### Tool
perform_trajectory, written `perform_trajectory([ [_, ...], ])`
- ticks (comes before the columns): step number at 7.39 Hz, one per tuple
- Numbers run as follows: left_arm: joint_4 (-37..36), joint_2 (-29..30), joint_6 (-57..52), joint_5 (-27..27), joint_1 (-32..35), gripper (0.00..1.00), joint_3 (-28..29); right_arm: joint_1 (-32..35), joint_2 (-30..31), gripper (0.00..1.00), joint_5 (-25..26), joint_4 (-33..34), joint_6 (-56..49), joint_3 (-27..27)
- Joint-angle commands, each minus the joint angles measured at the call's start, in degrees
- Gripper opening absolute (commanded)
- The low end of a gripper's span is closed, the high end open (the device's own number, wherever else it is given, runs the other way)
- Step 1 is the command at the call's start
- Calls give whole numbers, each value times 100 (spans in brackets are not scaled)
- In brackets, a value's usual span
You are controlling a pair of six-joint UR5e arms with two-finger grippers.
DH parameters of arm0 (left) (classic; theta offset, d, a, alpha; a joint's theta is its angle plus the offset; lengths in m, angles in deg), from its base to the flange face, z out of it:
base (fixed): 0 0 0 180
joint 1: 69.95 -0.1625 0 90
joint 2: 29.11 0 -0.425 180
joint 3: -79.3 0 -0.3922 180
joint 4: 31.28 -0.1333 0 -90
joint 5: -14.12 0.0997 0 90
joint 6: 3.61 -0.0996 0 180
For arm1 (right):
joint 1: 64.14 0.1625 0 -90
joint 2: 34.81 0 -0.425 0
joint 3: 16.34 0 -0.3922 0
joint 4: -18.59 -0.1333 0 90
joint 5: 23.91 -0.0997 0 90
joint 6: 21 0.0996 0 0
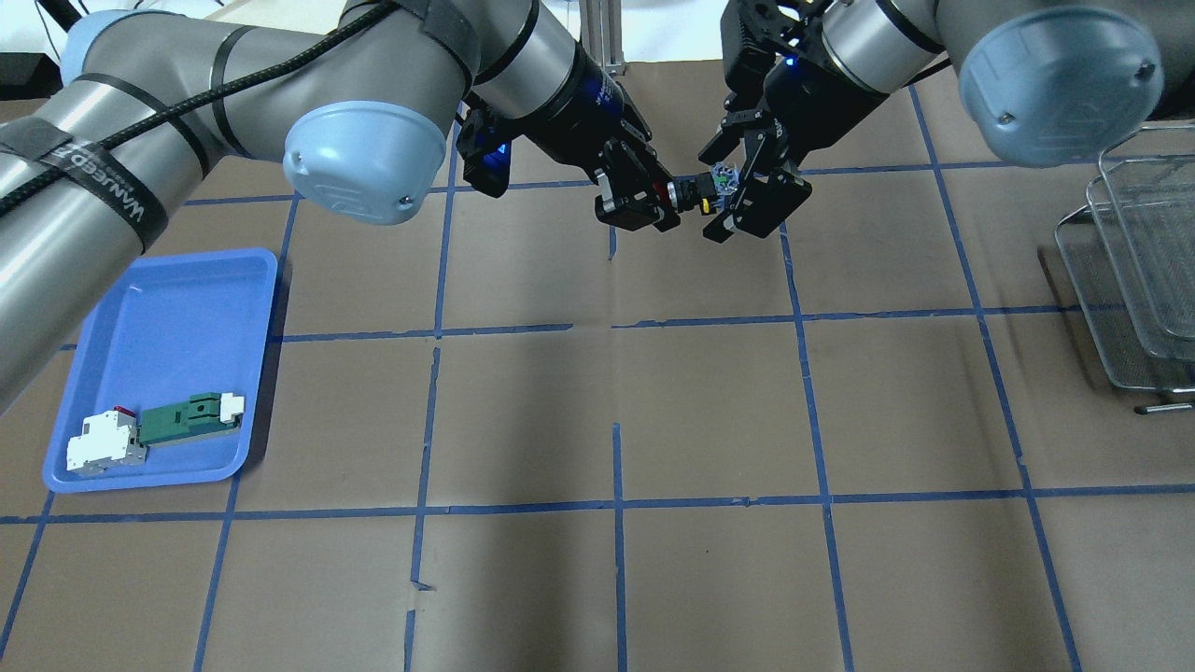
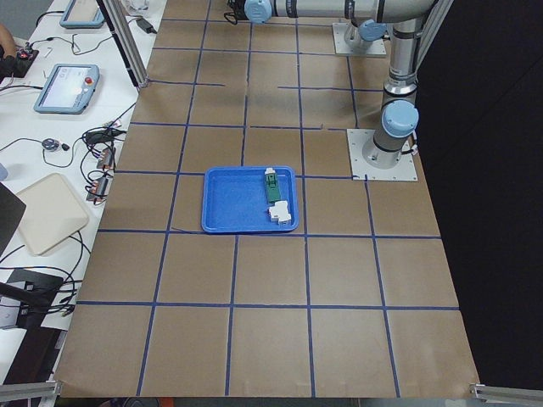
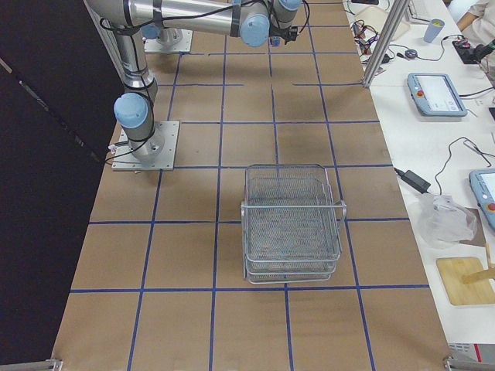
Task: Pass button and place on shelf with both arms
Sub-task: 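Close the right gripper on the button and open the left gripper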
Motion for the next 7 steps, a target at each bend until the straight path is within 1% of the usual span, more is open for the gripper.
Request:
perform_trajectory([
  [1,0,-9,1,-12,0,0,-2,31,2,54,12,21,-11,30],
  [2,0,-9,1,-12,0,0,-10,31,11,24,56,30,-46,39],
  [3,0,-18,1,-20,0,0,-10,31,20,6,57,30,-20,40],
  [4,0,-18,10,-29,0,0,-2,31,20,0,65,30,-3,66],
  [6,0,-44,36,-38,0,0,7,31,64,0,83,30,-2,66],
  [7,0,-71,71,23,0,7,7,31,73,0,83,30,6,57],
])
